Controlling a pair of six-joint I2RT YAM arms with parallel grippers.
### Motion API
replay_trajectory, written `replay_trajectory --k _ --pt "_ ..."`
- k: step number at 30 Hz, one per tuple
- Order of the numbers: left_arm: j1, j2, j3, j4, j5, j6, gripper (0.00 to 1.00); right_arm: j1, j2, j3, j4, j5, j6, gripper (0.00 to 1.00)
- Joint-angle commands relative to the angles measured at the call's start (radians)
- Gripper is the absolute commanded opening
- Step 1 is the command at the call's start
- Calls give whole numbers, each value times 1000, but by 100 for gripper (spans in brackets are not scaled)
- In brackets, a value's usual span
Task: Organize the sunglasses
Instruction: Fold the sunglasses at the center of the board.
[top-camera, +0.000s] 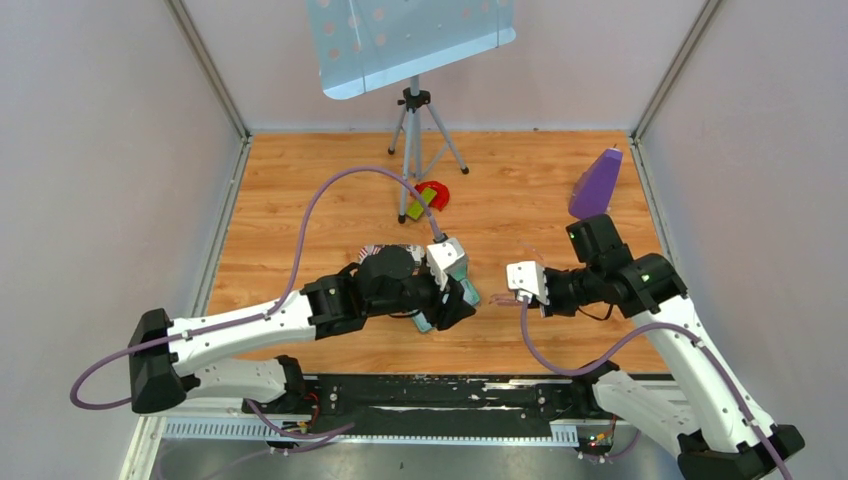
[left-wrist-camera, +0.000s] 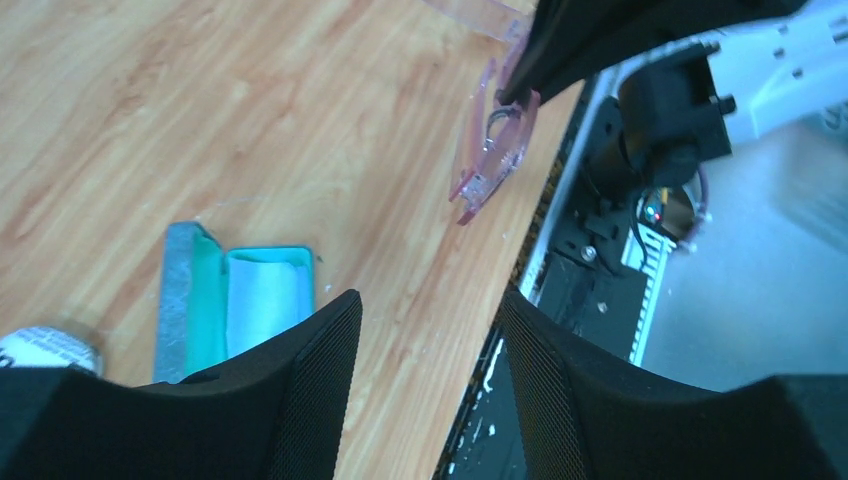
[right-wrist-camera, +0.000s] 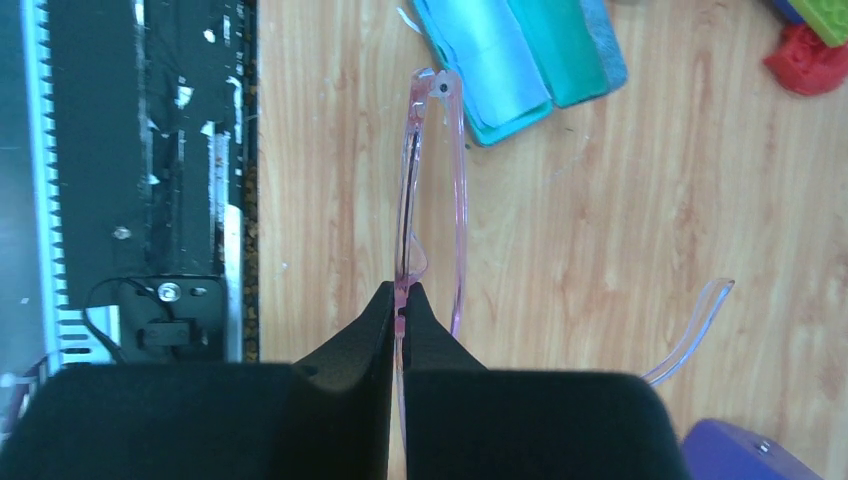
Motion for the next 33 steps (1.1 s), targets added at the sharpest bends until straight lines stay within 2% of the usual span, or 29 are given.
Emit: replay_trajectory --k 1,6,9,14,18,22,33 --pt "-1 -39 -66 146 154 48 56 8 26 35 -91 -127 11 3" --pt "-1 -4 -49 114 190 167 45 8 40 66 -98 -141 33 3" --pt "-1 22 -59 129 190 171 41 8 48 84 -89 -139 75 1" --pt "-4 -18 -202 421 158 105 39 8 49 92 -69 -190 121 1" --pt "-4 -2 -212 476 217 102 33 7 58 96 -61 -188 125 0" --pt "-4 22 -209 491 255 101 31 8 61 102 -54 -186 119 0" --pt "-4 59 -197 530 248 100 29 8 63 97 -36 -195 120 0"
